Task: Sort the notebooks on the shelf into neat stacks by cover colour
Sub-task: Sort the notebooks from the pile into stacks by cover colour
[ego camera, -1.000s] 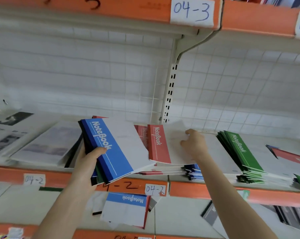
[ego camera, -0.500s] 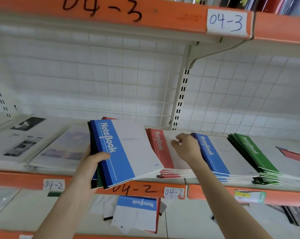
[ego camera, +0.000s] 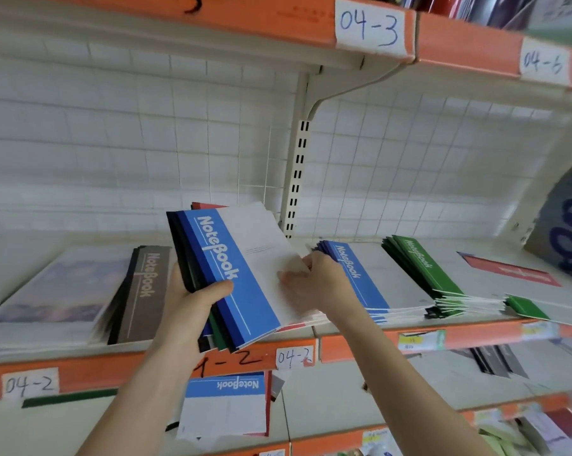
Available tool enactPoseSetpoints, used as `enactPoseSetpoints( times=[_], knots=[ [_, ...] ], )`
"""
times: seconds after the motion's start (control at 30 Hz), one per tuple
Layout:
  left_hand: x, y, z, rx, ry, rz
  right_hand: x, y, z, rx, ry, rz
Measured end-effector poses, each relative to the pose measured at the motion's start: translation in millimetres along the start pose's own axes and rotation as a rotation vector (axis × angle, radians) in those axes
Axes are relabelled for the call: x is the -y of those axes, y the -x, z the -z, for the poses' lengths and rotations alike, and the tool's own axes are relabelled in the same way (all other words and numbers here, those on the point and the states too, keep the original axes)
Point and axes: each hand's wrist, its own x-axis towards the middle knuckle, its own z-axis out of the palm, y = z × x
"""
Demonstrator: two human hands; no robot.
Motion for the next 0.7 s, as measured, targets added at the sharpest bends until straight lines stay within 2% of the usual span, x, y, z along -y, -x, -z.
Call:
enactPoseSetpoints(
  times=[0.23, 0.33, 0.4, 0.57, 0.7],
  knots=[
    [17.6, -4.5, -45.4, 0.087, 0.001, 0.038, -51.4, -6.9, 43.5, -0.142, -0.177, -0.118],
    [21.3, -6.3, -60.5, 0.115, -0.009, 0.046, -80.1, -14.2, 64.1, -0.26, -0.371, -0.182],
    [24.6, -11.3, -64.9, 0.104, -0.023, 0.066, -100.0, -18.9, 79.4, -0.321, -0.403, -0.231],
    [33.8, -24.5, -64.7, 0.086, -0.068, 0.117, -139.6, -36.9, 105.0, -0.394, -0.237, -0.325],
    [34.9, -34.3, -62.4, 0.069, -0.074, 0.15, -147.6, -51.2, 110.4, -0.367, -0.02, -0.328]
  ],
)
